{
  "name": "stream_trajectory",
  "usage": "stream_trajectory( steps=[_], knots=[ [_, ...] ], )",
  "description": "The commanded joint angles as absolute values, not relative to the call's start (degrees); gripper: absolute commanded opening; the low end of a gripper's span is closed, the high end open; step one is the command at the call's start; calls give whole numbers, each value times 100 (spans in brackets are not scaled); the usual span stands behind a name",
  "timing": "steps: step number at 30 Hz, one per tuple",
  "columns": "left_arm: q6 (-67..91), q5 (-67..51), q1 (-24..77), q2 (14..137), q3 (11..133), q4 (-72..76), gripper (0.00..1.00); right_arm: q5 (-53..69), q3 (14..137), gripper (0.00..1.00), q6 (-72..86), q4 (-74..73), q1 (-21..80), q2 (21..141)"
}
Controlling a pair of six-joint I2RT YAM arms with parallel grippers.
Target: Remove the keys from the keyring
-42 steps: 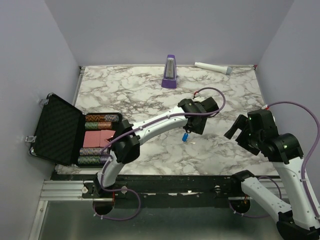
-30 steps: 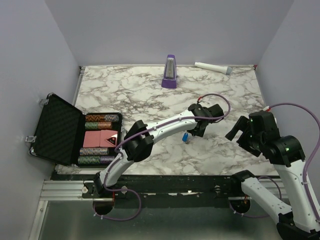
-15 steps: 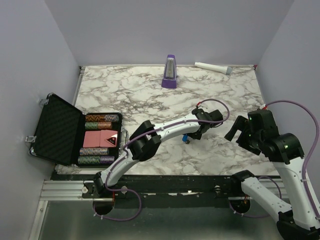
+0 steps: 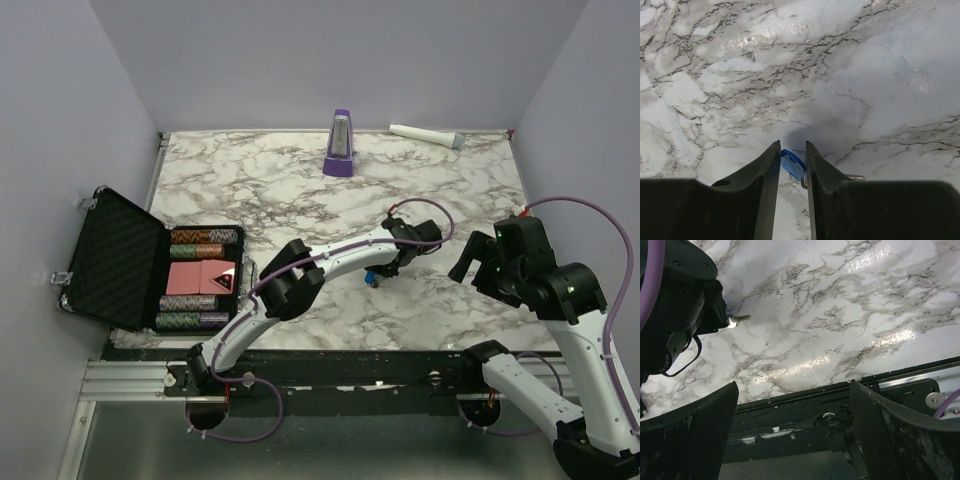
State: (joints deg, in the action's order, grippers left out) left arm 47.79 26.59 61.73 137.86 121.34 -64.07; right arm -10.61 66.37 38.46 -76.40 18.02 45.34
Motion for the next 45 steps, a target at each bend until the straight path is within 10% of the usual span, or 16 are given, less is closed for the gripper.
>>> stream_trajectory(
  steps=[1, 14, 31, 45],
  knots=[
    [4930, 2830, 6170, 13966, 12076, -6381, 30, -949, 6768, 99, 3665, -7963, 1819, 4561],
    [5080, 3032, 6179, 13298, 11400, -6284, 0, -905, 6724, 99, 3630, -7893, 1819, 4553],
    [4983, 2804, 6170, 11076, 10222, -6011, 0, 780, 6961, 100, 3568, -6778, 1811, 4439],
    [5457, 2690, 6144, 9457, 11327, -7583, 0, 3638, 5987, 100, 4710, -2088, 1819, 3675]
  ],
)
